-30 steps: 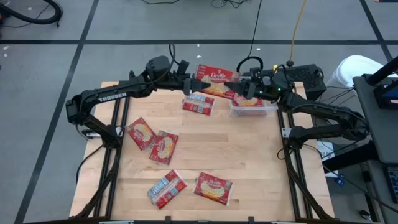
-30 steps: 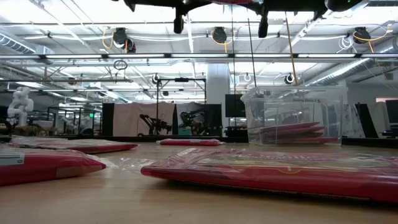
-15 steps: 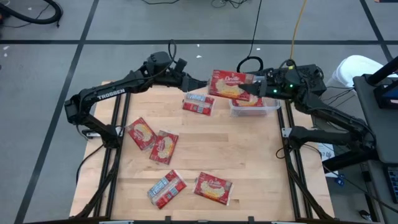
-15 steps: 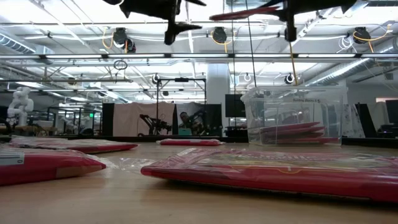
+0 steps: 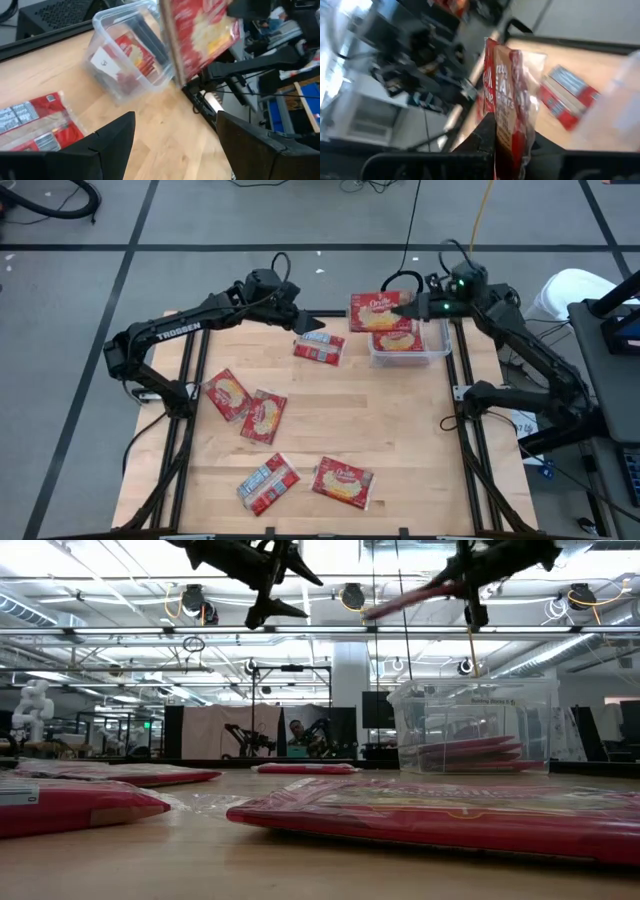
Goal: Sort popcorn bags into baskets
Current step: Put the popcorn bag into the transparent container
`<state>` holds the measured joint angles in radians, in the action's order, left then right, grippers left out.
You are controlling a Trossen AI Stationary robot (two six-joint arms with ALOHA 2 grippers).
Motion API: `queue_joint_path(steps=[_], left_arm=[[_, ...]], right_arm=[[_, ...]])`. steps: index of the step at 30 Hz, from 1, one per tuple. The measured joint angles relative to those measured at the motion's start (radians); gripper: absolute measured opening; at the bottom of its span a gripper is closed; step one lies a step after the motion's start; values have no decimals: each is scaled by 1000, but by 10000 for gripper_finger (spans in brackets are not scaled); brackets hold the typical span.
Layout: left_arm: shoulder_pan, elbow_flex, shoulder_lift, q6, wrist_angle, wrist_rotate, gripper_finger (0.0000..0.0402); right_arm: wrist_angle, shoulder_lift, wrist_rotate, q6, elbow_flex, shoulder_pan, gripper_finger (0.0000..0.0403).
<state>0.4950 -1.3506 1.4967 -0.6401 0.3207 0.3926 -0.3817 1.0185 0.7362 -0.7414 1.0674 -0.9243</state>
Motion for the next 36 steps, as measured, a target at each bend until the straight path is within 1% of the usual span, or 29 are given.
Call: queue_joint_path(steps=[2,5,7,11,13,18,22,25,30,31,34,36], left_arm=[[-2,0,0,-10,0,-13,282],[-3,0,0,-28,0,-28,282],[-5,0,0,-49,1,-28,282],[-10,0,0,-54,1,-30,282],[-17,0,0,-52,1,-54,282],[-28,0,0,-24,1,-112,282],[-18,0,0,19,1,-137,282],[-3,0,0,52,1,-138,282],[23,0,1,117,1,-127,282],[26,0,1,136,1,-121,282],[29,0,1,187,1,-106,282],[29,0,1,194,1,-105,282]], right_arm=[[-77,48,47,81,40,-37,9],[-145,99,110,176,89,-90,9],[-190,120,132,217,113,-124,9],[-257,131,103,265,125,-194,9],[-281,130,77,293,125,-221,9],[-405,131,68,367,125,-275,9],[-510,130,-6,424,125,-289,9],[-556,130,-91,445,125,-290,9],[-548,133,-220,446,125,-290,13],[-546,137,-237,447,125,-290,15],[-536,154,-238,446,113,-289,19],[-535,169,-236,440,101,-286,19]])
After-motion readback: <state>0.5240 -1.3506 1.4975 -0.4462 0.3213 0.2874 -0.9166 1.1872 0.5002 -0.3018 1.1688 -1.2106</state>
